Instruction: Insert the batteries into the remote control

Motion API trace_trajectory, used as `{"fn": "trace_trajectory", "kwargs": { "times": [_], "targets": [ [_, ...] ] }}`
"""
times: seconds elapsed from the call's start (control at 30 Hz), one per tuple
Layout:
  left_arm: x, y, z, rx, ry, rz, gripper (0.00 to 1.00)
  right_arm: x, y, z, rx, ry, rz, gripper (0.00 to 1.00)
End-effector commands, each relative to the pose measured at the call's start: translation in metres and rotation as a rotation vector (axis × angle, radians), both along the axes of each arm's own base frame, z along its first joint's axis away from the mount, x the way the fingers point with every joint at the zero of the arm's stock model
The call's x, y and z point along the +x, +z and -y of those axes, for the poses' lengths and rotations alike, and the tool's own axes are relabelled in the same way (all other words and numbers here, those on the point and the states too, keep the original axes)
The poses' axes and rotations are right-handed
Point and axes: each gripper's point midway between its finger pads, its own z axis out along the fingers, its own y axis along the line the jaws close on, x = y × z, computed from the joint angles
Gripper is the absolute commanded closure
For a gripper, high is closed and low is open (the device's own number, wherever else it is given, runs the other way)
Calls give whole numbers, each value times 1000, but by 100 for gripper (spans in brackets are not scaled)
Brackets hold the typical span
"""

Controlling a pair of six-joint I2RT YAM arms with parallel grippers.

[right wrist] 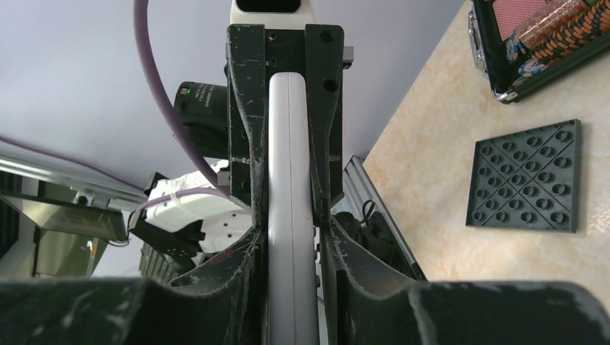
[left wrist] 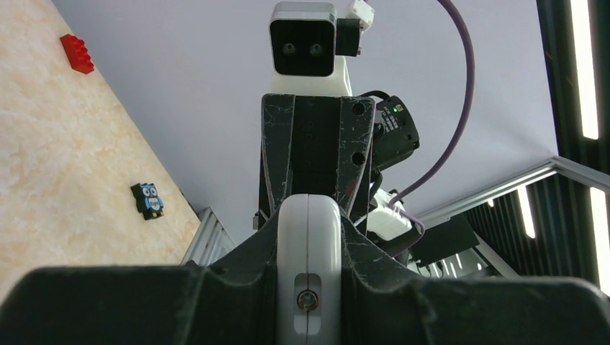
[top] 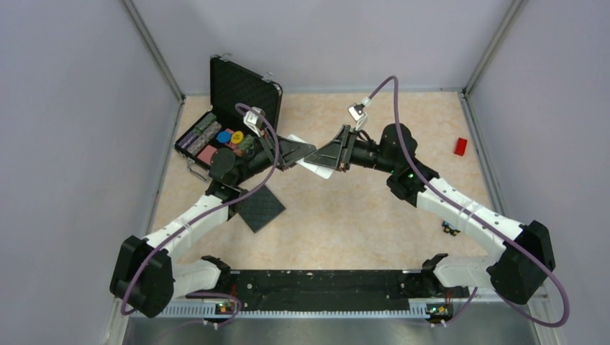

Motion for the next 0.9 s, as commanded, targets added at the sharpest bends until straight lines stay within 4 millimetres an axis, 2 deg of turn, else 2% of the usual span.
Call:
{"fn": "trace_trajectory", "kwargs": {
  "times": [0.0, 0.13, 0.27, 0.37, 0.5, 0.7, 0.87],
  "targets": [
    [-61, 46, 6, -53, -175, 243, 100, 33, -21, -3, -58, -127, -26, 72],
    [-51, 40, 6, -27, -115, 220, 100, 27, -18, -1, -56, -111, -19, 64],
    [-36, 36, -1, -32, -3, 188, 100, 17, -12, 3, -54, -86, 8, 42],
    [-25, 30, -6, -25, 59, 153, 100, 10, -3, 8, -50, -77, 43, 32],
    [-16, 28, -9, -33, 97, 120, 100, 0, 12, 17, -16, -82, 88, 29],
    [-7, 21, -13, -55, 137, 62, 100, -10, 26, 29, 50, -106, 102, 28],
    [-1, 19, -19, -75, 172, 26, 100, -19, 29, 31, 87, -80, 98, 31]
  ]
}}
